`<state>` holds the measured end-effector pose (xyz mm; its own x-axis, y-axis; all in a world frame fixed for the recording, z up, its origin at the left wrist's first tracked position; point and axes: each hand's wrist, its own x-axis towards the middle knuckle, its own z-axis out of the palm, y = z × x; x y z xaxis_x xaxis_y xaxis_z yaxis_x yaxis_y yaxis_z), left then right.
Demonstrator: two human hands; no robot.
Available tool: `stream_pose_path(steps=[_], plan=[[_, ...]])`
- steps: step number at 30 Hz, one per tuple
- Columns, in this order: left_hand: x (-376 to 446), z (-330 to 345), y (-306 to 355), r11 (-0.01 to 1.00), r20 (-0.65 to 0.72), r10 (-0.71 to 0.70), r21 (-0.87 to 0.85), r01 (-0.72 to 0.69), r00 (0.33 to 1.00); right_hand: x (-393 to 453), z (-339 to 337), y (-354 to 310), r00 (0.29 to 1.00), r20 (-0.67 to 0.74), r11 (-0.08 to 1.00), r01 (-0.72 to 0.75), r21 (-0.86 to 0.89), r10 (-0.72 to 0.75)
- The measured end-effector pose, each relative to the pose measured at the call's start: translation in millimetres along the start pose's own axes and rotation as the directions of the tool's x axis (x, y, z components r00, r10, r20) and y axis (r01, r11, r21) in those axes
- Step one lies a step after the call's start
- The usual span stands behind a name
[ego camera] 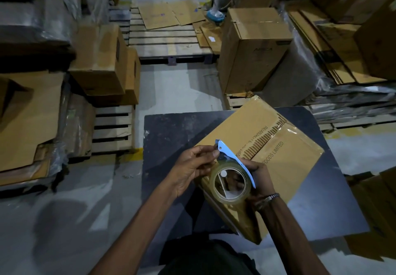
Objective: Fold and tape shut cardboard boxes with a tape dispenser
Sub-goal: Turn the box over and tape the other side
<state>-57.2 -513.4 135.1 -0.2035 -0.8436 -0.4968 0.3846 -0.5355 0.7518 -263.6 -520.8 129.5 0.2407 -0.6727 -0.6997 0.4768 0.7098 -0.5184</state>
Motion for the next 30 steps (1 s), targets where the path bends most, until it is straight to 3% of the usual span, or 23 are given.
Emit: stream_pose_path(steps=[5,11,15,19,25,30], plan=[[2.1,-0.5,-3.4,0.995,-0.023,0.031,0.101,-0.028,0.999,-2.0,-2.1,-3.4,0.997,0.068,0.999,-0.036,-0.007,0.037],[3.4,-11.7,-11.3,0.975,-0.006,0.120,0.189,-0.117,0.993,-4.8,3.6,-8.8,0.998,0.034,0.996,-0.055,-0.077,0.058],[6.5,-10.9,-13.2,0.943,-0.113,0.223,0.278,-0.184,0.968,1.3,-0.5,-8.0,1.000,-0.019,0.985,0.000,-0.170,-0.003],[11.8,-18.9,-11.4,0.894,-0.076,0.269,0.390,-0.219,0.960,-0.7,3.6,-8.4,0.998,-0.030,0.972,0.048,-0.230,-0.056],[19.3,-26.0,-14.4,0.942,-0.113,0.263,0.243,-0.230,0.958,0.7,5.9,-10.4,1.000,0.025,0.973,0.022,-0.231,-0.017],[23.3,-26.4,-22.1,0.987,-0.070,0.161,0.022,-0.160,0.984,6.2,6.5,-9.9,0.997,-0.007,0.959,0.071,-0.273,-0.076]])
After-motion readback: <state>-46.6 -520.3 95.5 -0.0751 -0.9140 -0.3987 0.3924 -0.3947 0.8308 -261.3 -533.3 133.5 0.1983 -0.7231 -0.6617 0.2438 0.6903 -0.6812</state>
